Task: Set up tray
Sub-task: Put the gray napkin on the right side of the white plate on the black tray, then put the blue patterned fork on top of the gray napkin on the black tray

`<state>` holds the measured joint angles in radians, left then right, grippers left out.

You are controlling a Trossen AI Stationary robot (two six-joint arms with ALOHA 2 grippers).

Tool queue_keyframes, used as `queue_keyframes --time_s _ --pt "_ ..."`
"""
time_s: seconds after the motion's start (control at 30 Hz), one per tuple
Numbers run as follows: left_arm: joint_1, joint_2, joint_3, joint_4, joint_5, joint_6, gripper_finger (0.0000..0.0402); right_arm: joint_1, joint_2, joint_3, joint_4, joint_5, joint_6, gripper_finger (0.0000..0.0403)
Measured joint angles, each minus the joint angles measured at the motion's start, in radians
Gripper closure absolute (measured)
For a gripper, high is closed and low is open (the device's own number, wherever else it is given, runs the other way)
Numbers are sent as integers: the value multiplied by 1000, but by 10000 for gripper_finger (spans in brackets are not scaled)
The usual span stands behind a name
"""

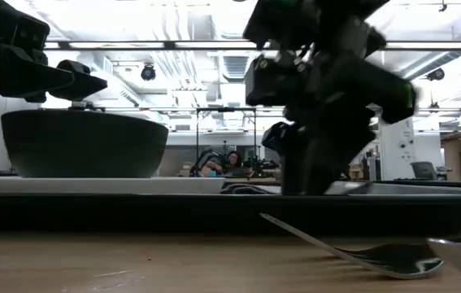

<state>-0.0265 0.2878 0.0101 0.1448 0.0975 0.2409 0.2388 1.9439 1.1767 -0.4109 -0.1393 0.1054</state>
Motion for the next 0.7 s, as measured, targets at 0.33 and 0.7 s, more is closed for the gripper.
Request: queue_keyframes --time_s 0.33,0.7 --pt "-1 0 0 0 0 0 122 57 -51 -26 -9 13 71 183" --pt "0 0 0 0 0 0 122 57 -72 -17 -5 36 35 183"
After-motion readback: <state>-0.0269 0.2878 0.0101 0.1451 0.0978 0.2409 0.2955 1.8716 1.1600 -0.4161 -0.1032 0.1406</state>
